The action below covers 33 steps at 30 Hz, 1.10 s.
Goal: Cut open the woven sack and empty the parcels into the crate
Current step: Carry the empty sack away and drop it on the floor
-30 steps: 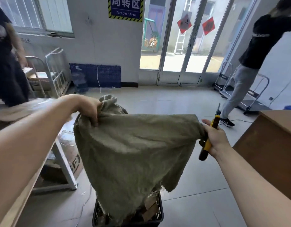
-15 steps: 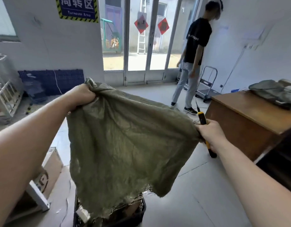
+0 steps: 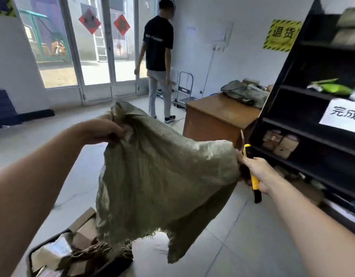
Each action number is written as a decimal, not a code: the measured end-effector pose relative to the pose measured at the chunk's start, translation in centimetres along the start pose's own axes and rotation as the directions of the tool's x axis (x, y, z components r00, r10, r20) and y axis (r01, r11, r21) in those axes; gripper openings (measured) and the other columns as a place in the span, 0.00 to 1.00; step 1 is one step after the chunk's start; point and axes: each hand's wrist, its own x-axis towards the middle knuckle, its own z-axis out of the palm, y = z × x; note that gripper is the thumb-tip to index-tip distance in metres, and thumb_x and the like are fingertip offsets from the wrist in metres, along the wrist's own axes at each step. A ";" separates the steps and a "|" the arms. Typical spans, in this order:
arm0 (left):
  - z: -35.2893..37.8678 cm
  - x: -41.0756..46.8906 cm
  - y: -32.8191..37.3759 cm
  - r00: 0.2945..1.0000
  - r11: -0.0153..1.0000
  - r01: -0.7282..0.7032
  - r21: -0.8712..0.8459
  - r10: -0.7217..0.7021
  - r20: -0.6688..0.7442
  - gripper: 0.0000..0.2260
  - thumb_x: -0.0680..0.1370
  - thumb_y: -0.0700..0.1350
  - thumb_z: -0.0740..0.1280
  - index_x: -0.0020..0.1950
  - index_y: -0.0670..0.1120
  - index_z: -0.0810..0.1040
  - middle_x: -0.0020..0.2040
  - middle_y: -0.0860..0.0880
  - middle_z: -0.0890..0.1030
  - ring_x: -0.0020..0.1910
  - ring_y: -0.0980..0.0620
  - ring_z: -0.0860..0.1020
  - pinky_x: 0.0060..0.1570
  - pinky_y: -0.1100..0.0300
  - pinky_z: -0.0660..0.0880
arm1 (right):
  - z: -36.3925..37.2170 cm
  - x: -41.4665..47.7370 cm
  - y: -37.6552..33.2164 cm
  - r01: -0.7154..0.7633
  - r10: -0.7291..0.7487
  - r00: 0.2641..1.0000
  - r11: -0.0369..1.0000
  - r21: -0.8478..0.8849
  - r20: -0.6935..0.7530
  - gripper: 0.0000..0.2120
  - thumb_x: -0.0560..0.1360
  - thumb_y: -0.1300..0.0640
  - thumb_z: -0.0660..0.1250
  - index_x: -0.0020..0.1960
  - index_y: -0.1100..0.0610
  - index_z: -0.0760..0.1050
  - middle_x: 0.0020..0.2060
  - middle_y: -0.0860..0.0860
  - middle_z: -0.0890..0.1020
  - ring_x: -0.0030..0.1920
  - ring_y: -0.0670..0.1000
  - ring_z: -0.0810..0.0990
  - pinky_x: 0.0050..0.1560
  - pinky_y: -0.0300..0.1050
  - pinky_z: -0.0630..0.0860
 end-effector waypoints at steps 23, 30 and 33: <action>39.5 13.3 11.1 0.846 0.621 -0.524 0.584 0.298 0.442 0.22 0.77 0.58 0.62 0.40 0.39 0.78 0.34 0.45 0.76 0.34 0.47 0.74 0.30 0.56 0.65 | -25.3 -10.4 12.1 -0.273 0.229 0.573 0.959 0.081 -0.787 0.06 0.70 0.65 0.72 0.38 0.62 0.75 0.34 0.58 0.77 0.28 0.54 0.74 0.28 0.40 0.69; 51.0 11.5 12.7 0.702 0.558 -0.668 0.493 0.251 0.666 0.21 0.80 0.56 0.59 0.51 0.38 0.78 0.44 0.43 0.78 0.48 0.40 0.78 0.43 0.56 0.70 | -28.2 -17.1 17.0 -0.277 0.331 0.254 0.925 0.259 -0.909 0.09 0.69 0.61 0.73 0.36 0.57 0.73 0.32 0.56 0.76 0.32 0.56 0.74 0.29 0.43 0.68; 55.8 9.2 12.9 0.653 0.684 -0.604 0.408 0.132 0.746 0.17 0.81 0.52 0.58 0.53 0.39 0.76 0.43 0.40 0.79 0.39 0.39 0.80 0.33 0.57 0.74 | -29.3 -20.3 19.2 -0.234 0.398 0.148 0.904 0.359 -0.905 0.10 0.69 0.62 0.73 0.36 0.56 0.72 0.31 0.56 0.76 0.31 0.57 0.74 0.28 0.44 0.67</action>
